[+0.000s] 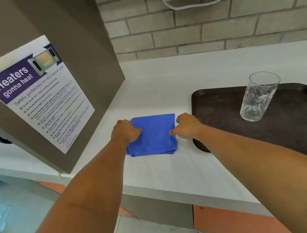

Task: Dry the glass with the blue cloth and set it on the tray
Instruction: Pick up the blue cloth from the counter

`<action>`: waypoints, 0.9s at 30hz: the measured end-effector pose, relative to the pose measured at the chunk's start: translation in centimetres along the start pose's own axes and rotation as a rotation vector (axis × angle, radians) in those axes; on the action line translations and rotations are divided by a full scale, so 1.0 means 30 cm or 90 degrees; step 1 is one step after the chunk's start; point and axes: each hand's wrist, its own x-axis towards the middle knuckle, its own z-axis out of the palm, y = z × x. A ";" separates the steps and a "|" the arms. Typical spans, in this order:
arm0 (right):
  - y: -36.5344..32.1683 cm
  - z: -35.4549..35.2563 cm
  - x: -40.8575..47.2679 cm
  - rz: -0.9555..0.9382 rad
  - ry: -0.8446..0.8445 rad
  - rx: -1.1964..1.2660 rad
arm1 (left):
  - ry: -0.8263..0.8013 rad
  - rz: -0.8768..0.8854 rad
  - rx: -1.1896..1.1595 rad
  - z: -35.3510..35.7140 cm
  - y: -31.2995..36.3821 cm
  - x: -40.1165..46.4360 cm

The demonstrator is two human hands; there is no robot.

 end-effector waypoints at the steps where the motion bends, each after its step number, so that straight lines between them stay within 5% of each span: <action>1: 0.001 0.007 0.004 0.009 -0.008 0.019 | -0.013 -0.016 -0.005 0.002 -0.002 -0.005; 15: 0.018 0.079 0.111 0.122 0.008 0.258 | -0.015 -0.097 -0.203 0.048 -0.001 0.005; 27: 0.007 0.130 0.154 0.129 0.049 0.206 | -0.057 -0.079 -0.325 0.104 0.057 0.000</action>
